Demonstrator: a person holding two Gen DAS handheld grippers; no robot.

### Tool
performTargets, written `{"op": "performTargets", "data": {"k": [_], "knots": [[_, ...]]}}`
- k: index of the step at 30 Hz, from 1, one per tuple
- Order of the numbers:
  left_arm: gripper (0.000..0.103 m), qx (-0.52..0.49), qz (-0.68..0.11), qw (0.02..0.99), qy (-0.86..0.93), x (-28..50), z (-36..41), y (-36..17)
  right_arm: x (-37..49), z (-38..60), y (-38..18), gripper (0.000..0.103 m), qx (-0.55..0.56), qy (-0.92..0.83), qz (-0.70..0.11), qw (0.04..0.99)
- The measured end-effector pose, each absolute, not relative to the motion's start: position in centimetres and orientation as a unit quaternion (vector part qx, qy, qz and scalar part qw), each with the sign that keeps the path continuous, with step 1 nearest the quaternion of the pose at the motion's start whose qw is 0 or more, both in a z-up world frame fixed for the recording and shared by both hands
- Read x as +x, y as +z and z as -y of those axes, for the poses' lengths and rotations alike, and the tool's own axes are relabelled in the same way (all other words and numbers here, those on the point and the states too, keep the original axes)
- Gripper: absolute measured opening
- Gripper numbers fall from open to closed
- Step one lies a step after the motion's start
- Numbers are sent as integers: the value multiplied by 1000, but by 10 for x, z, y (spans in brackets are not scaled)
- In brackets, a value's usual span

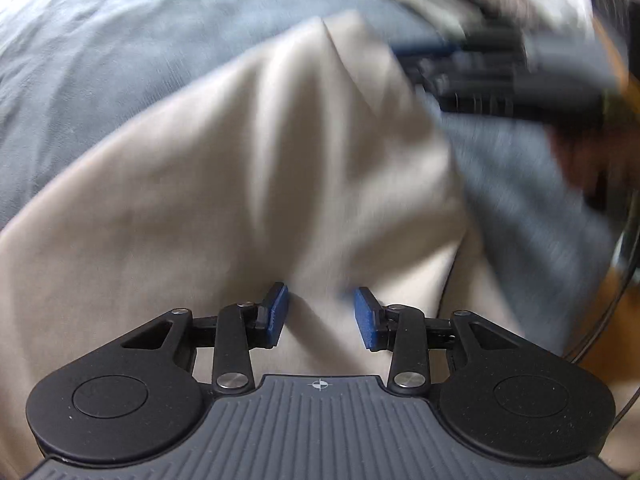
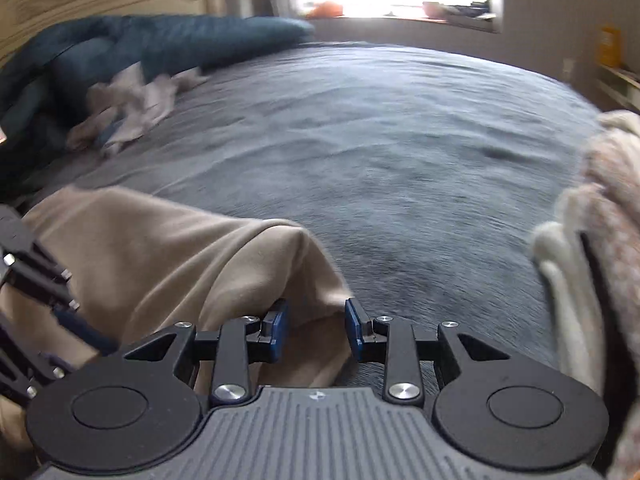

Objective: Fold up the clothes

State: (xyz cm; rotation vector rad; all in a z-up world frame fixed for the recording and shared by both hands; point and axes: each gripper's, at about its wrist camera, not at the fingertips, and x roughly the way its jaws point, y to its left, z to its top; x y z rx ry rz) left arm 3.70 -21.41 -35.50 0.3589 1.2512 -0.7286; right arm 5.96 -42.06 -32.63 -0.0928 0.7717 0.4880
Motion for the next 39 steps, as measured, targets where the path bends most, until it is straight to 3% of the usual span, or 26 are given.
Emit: {"op": "performTargets", "data": {"k": [5, 15, 24, 27, 36, 39], "knots": [[39, 205, -522, 755, -339, 16, 217, -362, 68, 416, -328, 36, -63, 260, -353, 897], [39, 215, -513, 762, -333, 13, 225, -365, 102, 426, -350, 35, 3, 202, -352, 914], [40, 213, -508, 762, -339, 15, 222, -367, 101, 432, -356, 33, -24, 232, -361, 903], [40, 208, -510, 763, -338, 16, 222, -367, 114, 448, -364, 34, 46, 219, -367, 903], [40, 205, -515, 757, -346, 21, 223, -363, 62, 435, -320, 40, 43, 134, -395, 908], [40, 203, -528, 748, -348, 27, 223, -357, 52, 443, -313, 40, 104, 107, -408, 901]]}}
